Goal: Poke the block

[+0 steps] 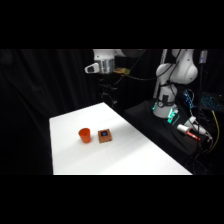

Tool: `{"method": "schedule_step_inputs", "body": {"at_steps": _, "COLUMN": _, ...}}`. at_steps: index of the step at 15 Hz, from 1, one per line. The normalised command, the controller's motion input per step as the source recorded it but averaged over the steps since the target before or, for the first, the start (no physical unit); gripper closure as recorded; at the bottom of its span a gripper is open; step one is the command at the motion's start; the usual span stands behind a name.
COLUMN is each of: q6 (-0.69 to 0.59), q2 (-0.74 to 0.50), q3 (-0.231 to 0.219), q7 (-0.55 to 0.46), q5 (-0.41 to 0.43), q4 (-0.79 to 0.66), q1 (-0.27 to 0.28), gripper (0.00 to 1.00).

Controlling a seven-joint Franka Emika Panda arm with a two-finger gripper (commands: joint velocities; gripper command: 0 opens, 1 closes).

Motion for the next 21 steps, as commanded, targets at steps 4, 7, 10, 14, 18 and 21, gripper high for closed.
{"method": "schedule_step_inputs", "body": {"at_steps": 4, "q6": 0.09, "q2": 0.03, "q3": 0.011, "q7": 0.03, "q5": -0.018, "q4": 0.01, "q1": -0.019, "gripper": 0.00}}
{"method": "schedule_step_inputs", "body": {"at_steps": 7, "q6": 0.27, "q2": 0.16, "q3": -0.001, "q7": 0.12, "q5": -0.089, "q4": 0.08, "q1": -0.048, "gripper": 0.00}}
{"method": "schedule_step_inputs", "body": {"at_steps": 10, "q6": 0.26, "q2": 0.21, "q3": -0.003, "q7": 0.18, "q5": -0.175, "q4": 0.13, "q1": -0.053, "gripper": 0.08}}
{"method": "schedule_step_inputs", "body": {"at_steps": 14, "q6": 0.19, "q2": 0.19, "q3": -0.001, "q7": 0.20, "q5": -0.206, "q4": 0.14, "q1": -0.033, "gripper": 0.52}}
{"method": "schedule_step_inputs", "body": {"at_steps": 18, "q6": 0.11, "q2": 0.13, "q3": 0.001, "q7": 0.15, "q5": -0.148, "q4": 0.13, "q1": -0.016, "gripper": 0.85}}
{"method": "schedule_step_inputs", "body": {"at_steps": 21, "q6": 0.11, "q2": 0.09, "q3": 0.000, "q7": 0.11, "q5": -0.111, "q4": 0.09, "q1": -0.015, "gripper": 1.00}}
